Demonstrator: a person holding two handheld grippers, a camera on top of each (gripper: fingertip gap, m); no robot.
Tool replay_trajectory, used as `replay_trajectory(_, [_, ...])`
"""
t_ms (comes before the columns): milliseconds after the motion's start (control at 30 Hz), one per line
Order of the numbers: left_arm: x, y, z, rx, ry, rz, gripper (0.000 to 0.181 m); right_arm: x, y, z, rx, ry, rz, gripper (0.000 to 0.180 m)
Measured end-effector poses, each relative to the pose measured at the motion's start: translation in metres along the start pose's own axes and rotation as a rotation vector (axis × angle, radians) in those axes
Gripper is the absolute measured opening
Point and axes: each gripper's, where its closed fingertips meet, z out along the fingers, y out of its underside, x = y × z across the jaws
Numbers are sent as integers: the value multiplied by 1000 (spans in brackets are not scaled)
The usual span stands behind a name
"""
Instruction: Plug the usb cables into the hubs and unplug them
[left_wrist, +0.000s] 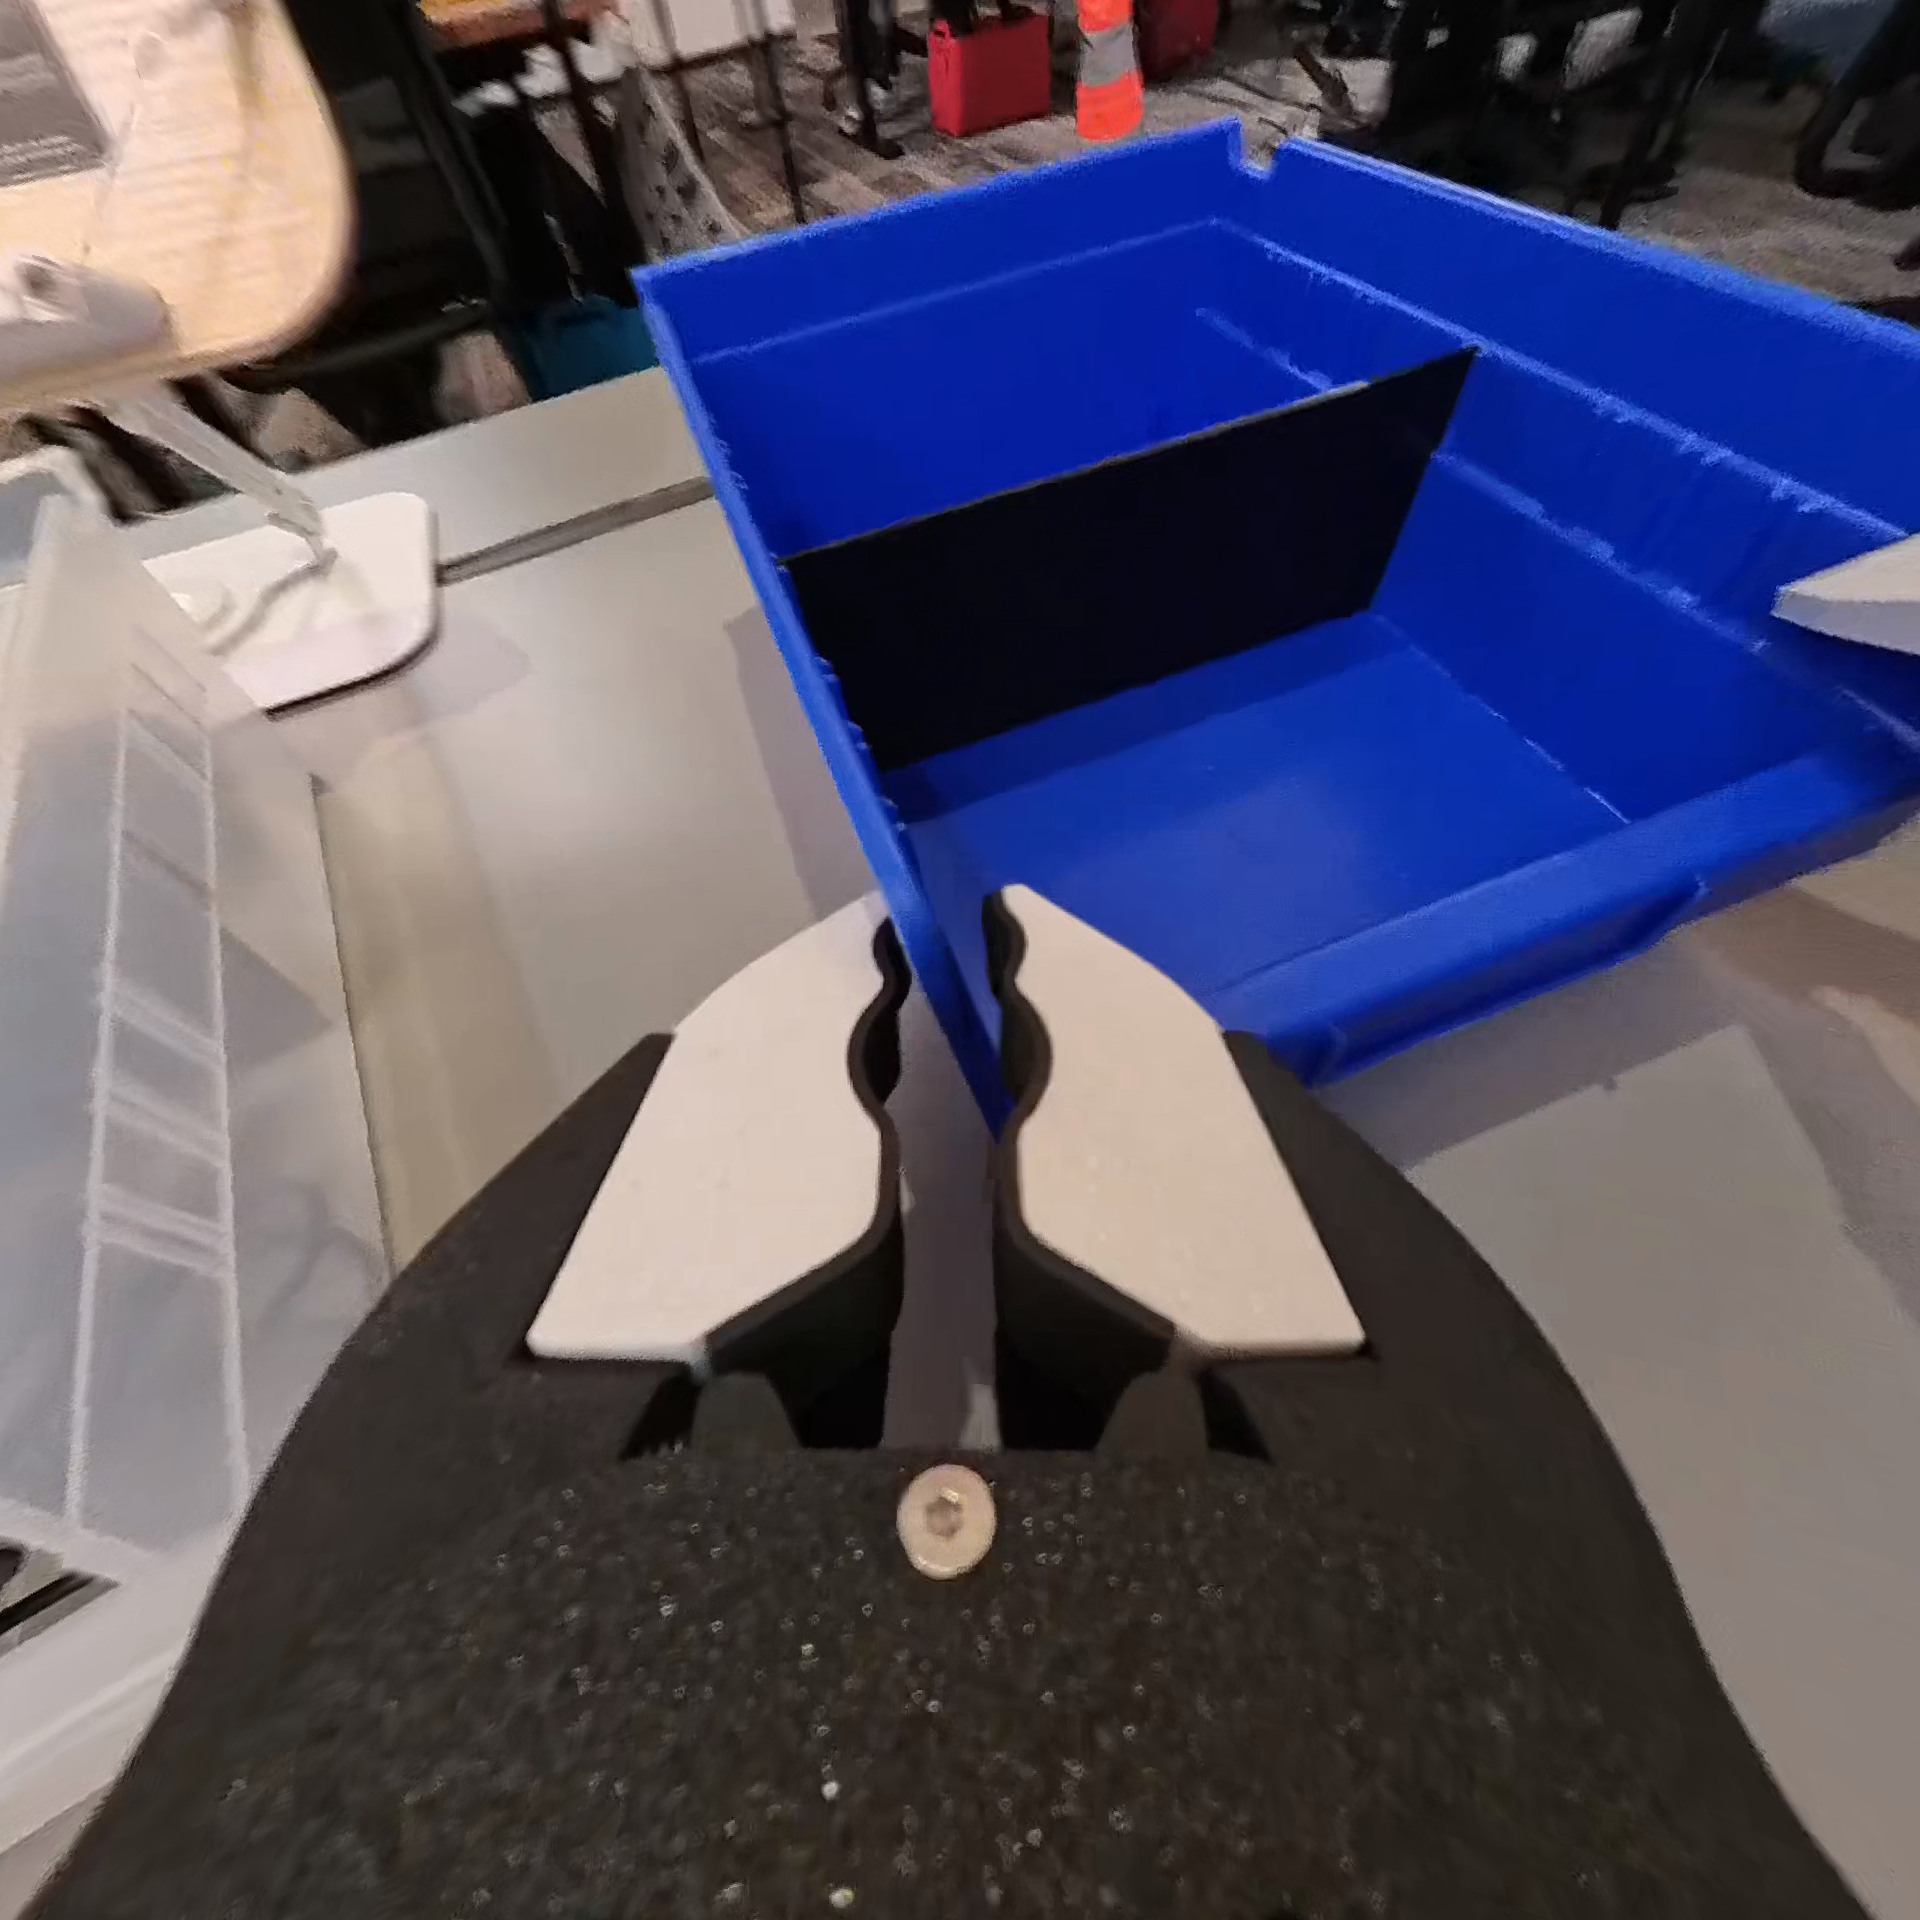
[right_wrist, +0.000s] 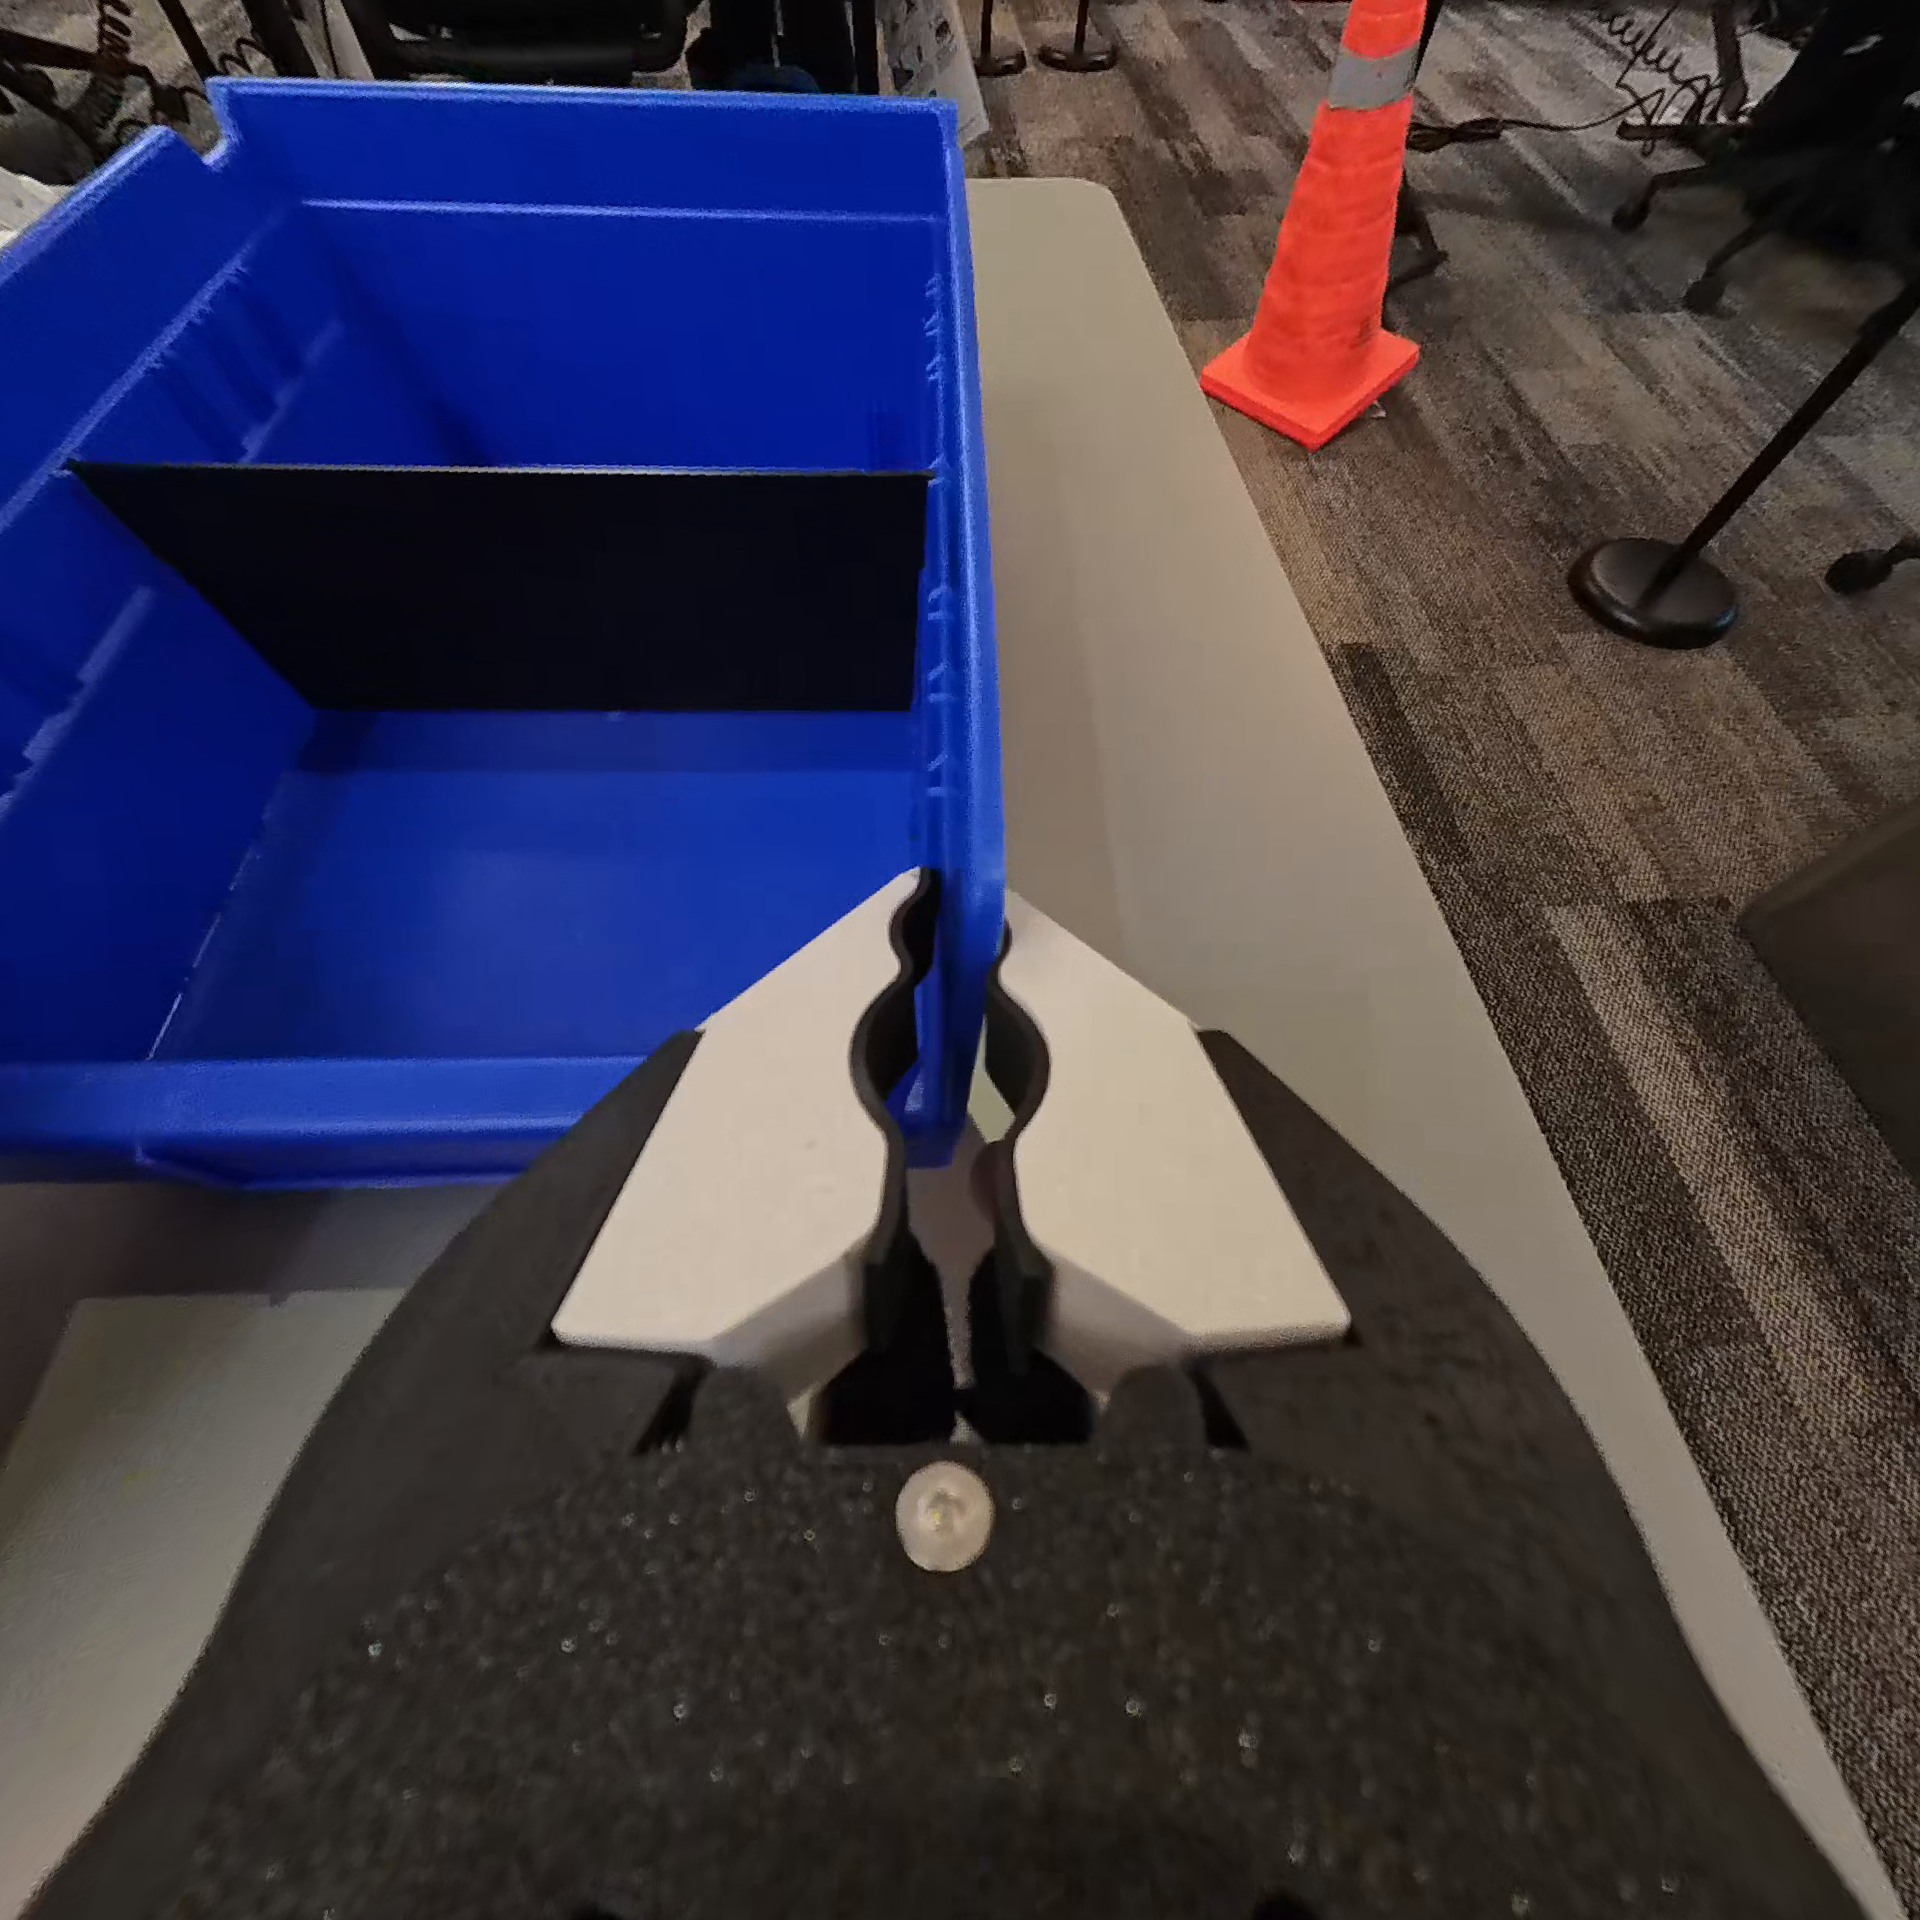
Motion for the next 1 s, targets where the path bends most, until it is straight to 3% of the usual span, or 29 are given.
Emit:
replay_trajectory(67, [2, -2, -17, 8, 72, -48, 18, 4, 0, -2, 0, 33, -17, 10])
replay_trajectory(167, [-16, -19, -75, 199, 151, -66, 3, 21, -15, -18, 73, 124, -15, 18])
replay_trajectory(233, [-46, -10, -110, 209, 167, -66, 10, 38, -46, -42, 216, 225, -53, 9])
replay_trajectory(267, [-67, -3, -126, 202, 164, -86, 18, 36, -56, -52, 244, 218, -71, 14])
replay_trajectory(333, [-123, 6, -155, 229, 88, -115, 31, 7, -66, -65, 252, 84, -40, 27])
replay_trajectory(433, [-222, 22, -186, 273, -191, -107, 36, -72, -81, -92, 321, -78, -99, 23])
replay_trajectory(533, [-272, 36, -178, 190, -276, -131, 45, -213, -54, -110, 255, -419, -206, 28])
replay_trajectory(633, [-282, 63, -154, 45, -234, -147, 56, -302, -10, -100, 173, -523, -268, 33])
replay_trajectory(700, [-279, 78, -140, -13, -181, -162, 50, -321, 8, -75, 104, -448, -286, 54])
replay_trajectory(767, [-280, 83, -132, -46, -155, -170, 32, -319, 9, -47, 84, -316, -265, 51])
replay_trajectory(800, [-282, 82, -129, -47, -146, -176, 26, -323, 9, -38, 75, -314, -232, 48])
replay_trajectory(867, [-288, 81, -126, -47, -134, -214, 16, -327, 7, -24, 85, -282, -152, 4])
replay_trajectory(1000, [-306, 82, -132, -76, -179, -214, 6, -341, 0, -31, 152, -177, -138, 2])
